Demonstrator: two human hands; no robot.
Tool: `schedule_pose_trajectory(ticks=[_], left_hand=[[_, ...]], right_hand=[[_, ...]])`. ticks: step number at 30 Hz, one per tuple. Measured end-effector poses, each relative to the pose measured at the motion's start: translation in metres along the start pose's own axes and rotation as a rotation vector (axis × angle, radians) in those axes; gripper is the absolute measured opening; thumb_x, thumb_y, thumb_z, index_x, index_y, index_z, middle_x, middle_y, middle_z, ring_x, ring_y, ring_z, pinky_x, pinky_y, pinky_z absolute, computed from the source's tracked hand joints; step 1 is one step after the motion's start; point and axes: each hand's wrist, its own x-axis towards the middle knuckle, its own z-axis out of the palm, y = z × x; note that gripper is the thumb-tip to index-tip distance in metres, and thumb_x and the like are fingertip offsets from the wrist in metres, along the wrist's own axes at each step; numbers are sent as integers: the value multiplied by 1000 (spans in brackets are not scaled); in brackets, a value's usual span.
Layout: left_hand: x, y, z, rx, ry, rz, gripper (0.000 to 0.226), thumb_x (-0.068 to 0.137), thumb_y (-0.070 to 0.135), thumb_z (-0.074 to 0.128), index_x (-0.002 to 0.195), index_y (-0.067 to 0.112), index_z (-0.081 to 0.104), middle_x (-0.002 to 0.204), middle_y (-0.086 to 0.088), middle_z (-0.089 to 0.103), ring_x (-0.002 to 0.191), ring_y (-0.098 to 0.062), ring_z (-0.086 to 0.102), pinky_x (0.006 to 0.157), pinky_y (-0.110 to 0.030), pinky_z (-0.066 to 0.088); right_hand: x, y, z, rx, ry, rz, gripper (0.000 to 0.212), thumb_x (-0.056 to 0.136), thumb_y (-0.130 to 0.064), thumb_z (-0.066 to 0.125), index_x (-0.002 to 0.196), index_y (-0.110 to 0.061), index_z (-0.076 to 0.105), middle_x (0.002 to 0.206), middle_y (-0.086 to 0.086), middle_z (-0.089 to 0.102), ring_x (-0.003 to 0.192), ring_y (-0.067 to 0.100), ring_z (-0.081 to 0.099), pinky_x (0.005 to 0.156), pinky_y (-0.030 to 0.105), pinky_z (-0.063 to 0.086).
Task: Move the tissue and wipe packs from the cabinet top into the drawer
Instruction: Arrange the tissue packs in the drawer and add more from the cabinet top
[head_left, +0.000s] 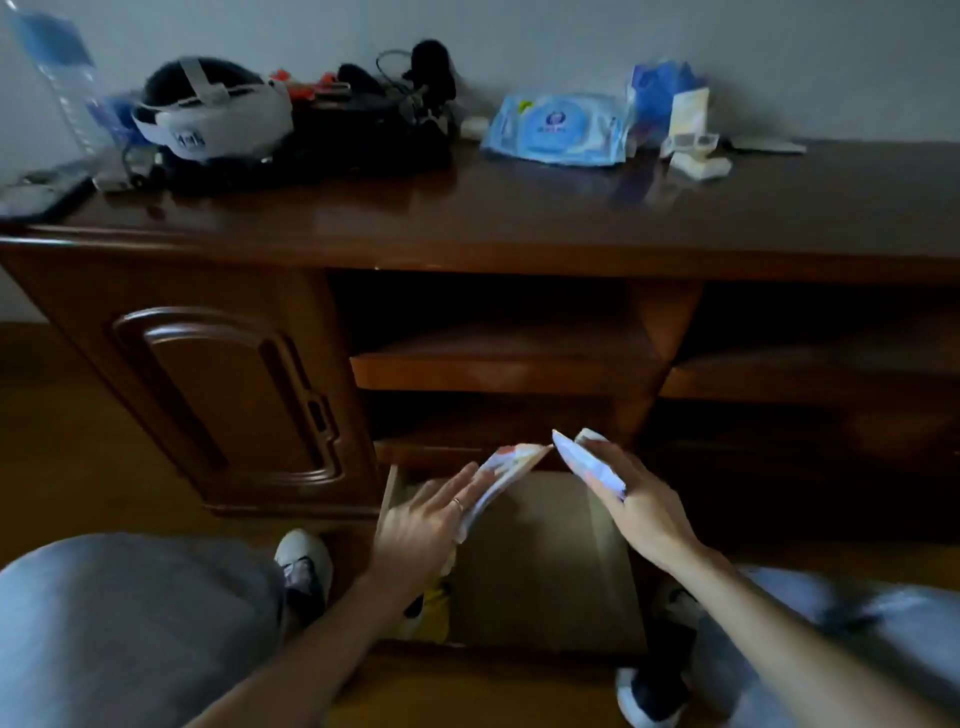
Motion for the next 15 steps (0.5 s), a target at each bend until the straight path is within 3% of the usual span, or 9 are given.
schedule_pose_trajectory(ticks=[2,3,6,7,9,10,12,14,15], left_hand=[[-15,-3,38,-1,-131,-38,69,100,38,52,160,41,18,165,14,27,142,-17,46,81,-35,59],[-19,-4,55,-21,-155,-27,71,96,30,60,159,37,27,162,11,34,138,-17,50,76,-34,60],[-22,-1,101,31,-139,96,83,74,17,82,150,24,49,148,3,56,121,-18,66,65,-32,59],[-20,1,114,56,-110,140,83,72,18,83,149,21,52,146,1,59,119,-20,67,70,-33,60],[-14,11,137,106,-99,203,74,77,22,77,147,20,54,145,-3,60,120,-25,65,81,-38,60],[-11,17,148,130,-152,218,64,82,26,73,144,21,56,146,-4,59,123,-27,63,83,-40,59],[-13,28,166,65,-453,132,51,93,49,58,138,24,57,145,-4,55,129,-29,56,82,-44,56],[-20,30,180,-108,-731,-107,60,93,71,38,120,25,66,132,-1,62,117,-27,61,78,-40,52],[-22,27,183,-192,-758,-237,59,94,71,34,110,26,68,123,-1,67,107,-26,65,76,-36,51]], right_hand=[[-4,17,30,-8,-124,67,42,104,-45,49,143,-56,37,151,-22,46,119,19,63,93,41,52],[-5,24,46,-21,-167,80,40,104,-48,47,141,-57,36,149,-21,48,114,20,66,90,40,54],[-7,47,93,-61,-219,110,42,105,-48,43,142,-59,28,146,-17,52,95,17,70,64,25,53],[-7,54,107,-80,-222,113,44,105,-47,43,144,-58,26,145,-13,54,92,19,71,57,20,47],[-8,66,126,-89,-215,125,47,104,-43,45,145,-56,25,146,-10,52,93,23,72,57,24,44],[-8,72,133,-84,-211,131,48,104,-41,46,145,-56,25,148,-10,50,96,25,71,61,28,46],[-9,81,142,-76,-227,134,49,104,-40,47,145,-54,26,148,-9,48,98,27,70,63,31,44],[-9,88,148,-63,-266,128,47,105,-40,45,146,-52,26,144,-4,52,94,27,70,62,31,46],[-8,89,152,-67,-282,117,46,106,-38,45,146,-50,26,140,-1,54,88,25,69,60,31,49]])
